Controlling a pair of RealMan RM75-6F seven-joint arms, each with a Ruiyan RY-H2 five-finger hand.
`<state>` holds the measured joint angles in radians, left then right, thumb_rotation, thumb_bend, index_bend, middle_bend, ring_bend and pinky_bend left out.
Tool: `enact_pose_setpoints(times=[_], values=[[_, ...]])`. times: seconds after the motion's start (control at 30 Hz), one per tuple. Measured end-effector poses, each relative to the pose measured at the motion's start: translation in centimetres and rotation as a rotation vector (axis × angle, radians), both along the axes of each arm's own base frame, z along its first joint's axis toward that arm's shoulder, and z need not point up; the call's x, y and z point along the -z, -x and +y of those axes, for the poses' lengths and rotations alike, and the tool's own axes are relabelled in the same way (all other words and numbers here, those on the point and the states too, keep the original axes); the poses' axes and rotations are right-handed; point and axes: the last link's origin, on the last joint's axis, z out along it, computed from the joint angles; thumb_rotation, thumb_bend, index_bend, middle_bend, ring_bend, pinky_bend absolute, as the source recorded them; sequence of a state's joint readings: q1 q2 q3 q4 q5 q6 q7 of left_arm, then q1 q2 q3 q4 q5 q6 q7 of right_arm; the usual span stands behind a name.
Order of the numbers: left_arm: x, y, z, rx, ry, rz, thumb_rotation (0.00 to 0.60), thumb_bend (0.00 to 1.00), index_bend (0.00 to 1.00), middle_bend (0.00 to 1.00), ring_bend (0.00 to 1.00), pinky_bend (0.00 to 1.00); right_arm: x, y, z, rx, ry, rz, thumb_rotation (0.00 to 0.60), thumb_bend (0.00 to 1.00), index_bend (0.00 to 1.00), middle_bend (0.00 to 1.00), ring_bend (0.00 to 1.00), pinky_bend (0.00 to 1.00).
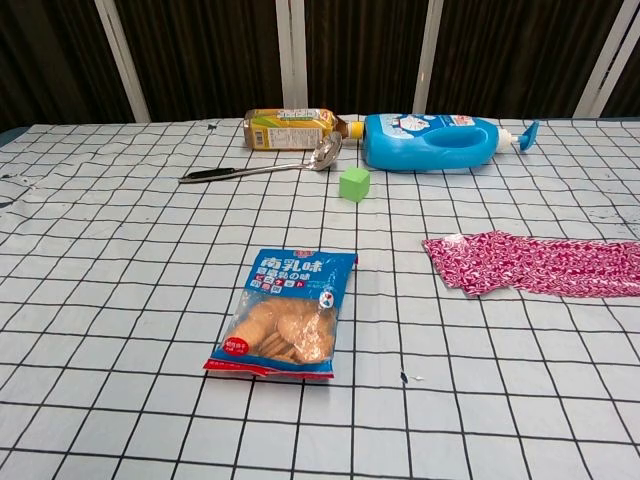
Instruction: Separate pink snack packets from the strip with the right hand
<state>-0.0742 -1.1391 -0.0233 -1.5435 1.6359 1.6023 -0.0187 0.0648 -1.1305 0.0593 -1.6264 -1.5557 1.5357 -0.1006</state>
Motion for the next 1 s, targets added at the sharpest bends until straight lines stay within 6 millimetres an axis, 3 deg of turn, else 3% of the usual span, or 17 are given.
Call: enact_pose_setpoints(times=[0.23, 0.63, 1.0], values=[[-0.19, 0.07, -0.03, -0.004, -0.001, 0.000, 0.600, 0.27, 0.13, 0.00, 0.00, 0.09, 0.21, -0.09, 0.06, 0.003, -0.005, 0.004, 0.600, 0.40, 0.02, 0.06, 0.10, 0.11], [-0.01, 0.23, 0.02, -0.027, -0.002, 0.009, 0.600, 0.27, 0.13, 0.01, 0.00, 0.11, 0.39, 0.19, 0.01, 0.023, -0.021, -0.002, 0.600, 0.40, 0.02, 0.22, 0.30, 0.21], [-0.01, 0.05, -0.05, -0.061, -0.008, 0.024, 0.600, 0.27, 0.13, 0.01, 0.00, 0.11, 0.48, 0.01, -0.16, 0.006, -0.012, -0.002, 0.600, 0.41, 0.06, 0.47, 0.53, 0.39]])
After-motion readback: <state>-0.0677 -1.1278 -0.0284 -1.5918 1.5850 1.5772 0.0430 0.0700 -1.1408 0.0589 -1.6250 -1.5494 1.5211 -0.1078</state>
